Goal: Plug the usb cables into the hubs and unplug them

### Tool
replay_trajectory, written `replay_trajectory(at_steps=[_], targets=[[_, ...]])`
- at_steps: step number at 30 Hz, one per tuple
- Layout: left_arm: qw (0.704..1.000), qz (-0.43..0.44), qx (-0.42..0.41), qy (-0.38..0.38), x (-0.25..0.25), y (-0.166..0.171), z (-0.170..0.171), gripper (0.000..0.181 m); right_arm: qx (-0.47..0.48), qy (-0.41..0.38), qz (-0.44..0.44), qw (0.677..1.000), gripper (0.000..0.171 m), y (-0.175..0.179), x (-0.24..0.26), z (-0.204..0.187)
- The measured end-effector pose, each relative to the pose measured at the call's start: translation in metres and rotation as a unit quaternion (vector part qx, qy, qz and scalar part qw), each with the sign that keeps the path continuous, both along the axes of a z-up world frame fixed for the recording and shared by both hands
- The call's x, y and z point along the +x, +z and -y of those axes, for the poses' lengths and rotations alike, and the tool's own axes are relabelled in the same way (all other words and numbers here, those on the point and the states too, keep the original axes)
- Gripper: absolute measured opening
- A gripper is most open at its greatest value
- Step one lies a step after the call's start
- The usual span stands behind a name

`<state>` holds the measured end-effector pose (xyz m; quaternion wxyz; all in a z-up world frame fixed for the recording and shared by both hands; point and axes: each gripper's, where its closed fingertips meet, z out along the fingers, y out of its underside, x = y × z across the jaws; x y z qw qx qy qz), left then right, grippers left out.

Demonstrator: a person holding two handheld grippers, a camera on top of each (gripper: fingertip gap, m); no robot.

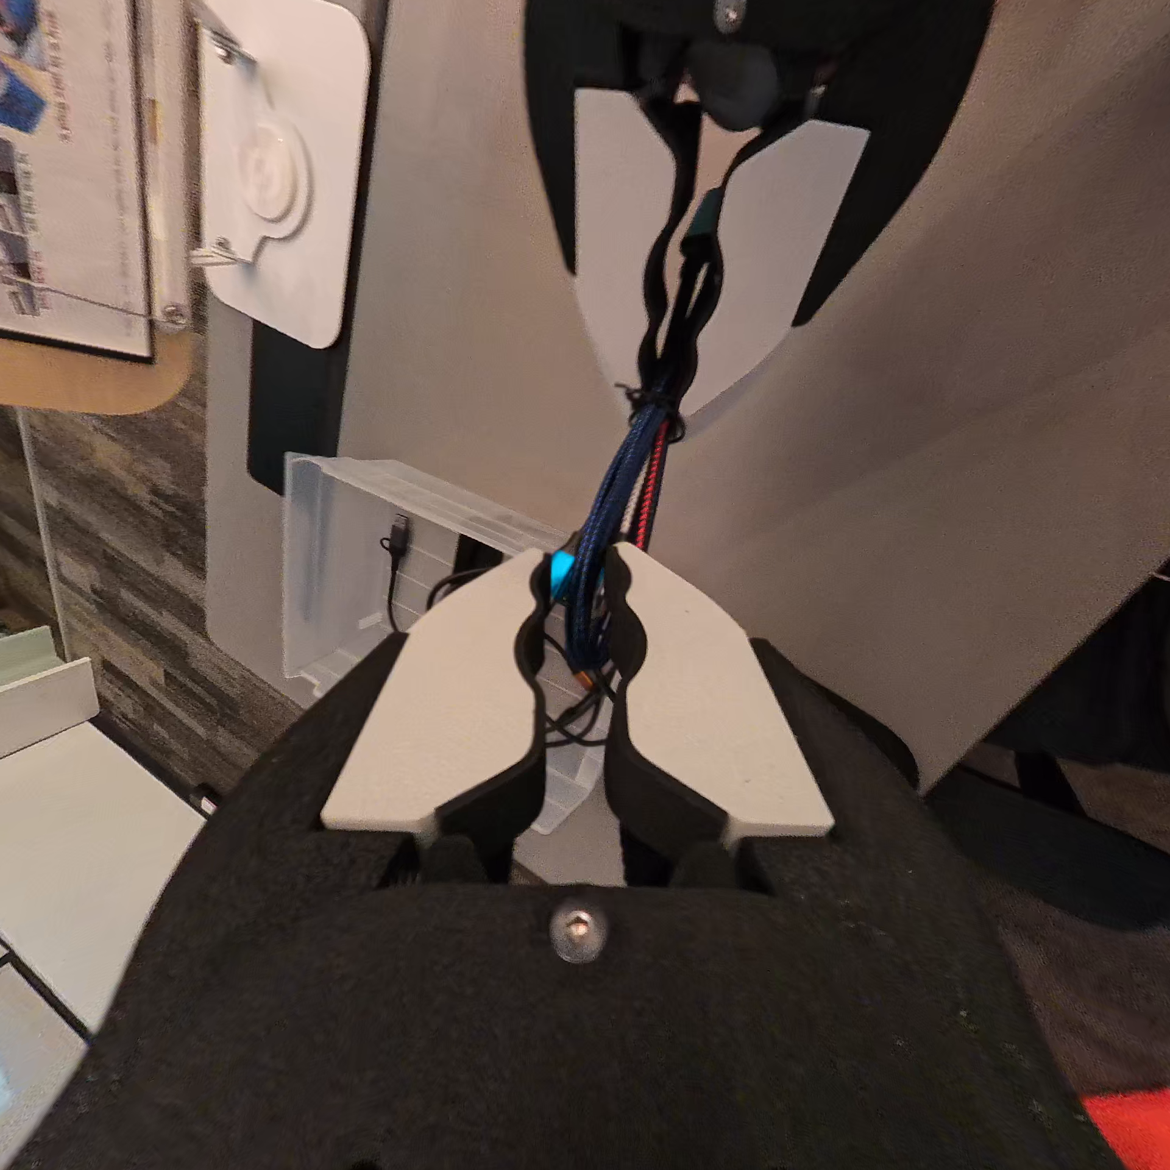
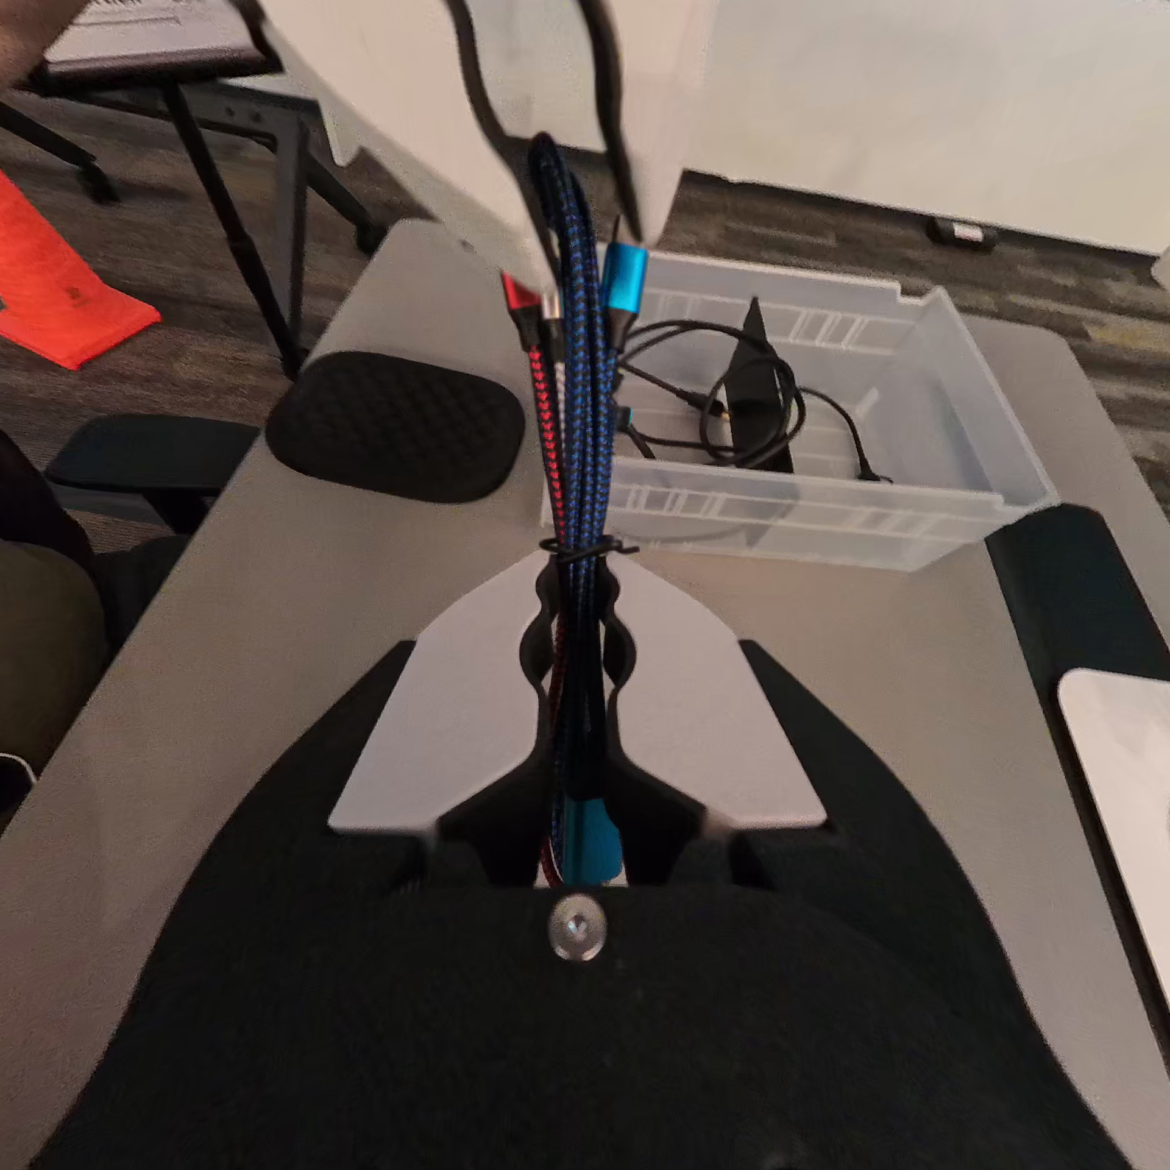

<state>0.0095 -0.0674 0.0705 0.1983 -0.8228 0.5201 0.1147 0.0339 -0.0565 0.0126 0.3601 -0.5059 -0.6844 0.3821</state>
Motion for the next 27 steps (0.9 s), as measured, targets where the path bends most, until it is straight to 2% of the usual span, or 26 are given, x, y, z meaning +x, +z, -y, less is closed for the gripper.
replay_trajectory(at_steps=[4,8,14,18,27], targets=[[0.998,0.047,0.044,0.019,-0.011,0.017,-0.016,0.017,0.006,-0.055,0.079,0.995,0.010,-0.024,0.013,-0.026],[0.993,0.085,0.064,0.060,-0.043,0.026,-0.035,0.019,0.007,-0.118,0.202,0.972,0.011,-0.067,0.036,-0.056],[0.982,0.097,0.059,0.153,-0.119,0.001,-0.063,0.020,0.000,-0.156,0.331,0.931,0.010,-0.124,0.056,-0.074],[0.974,0.099,0.067,0.190,-0.157,-0.009,-0.072,0.020,-0.017,-0.160,0.362,0.918,0.011,-0.145,0.060,-0.078],[0.968,0.118,0.081,0.204,-0.179,-0.012,-0.083,0.020,-0.039,-0.153,0.411,0.898,0.013,-0.173,0.071,-0.078]])
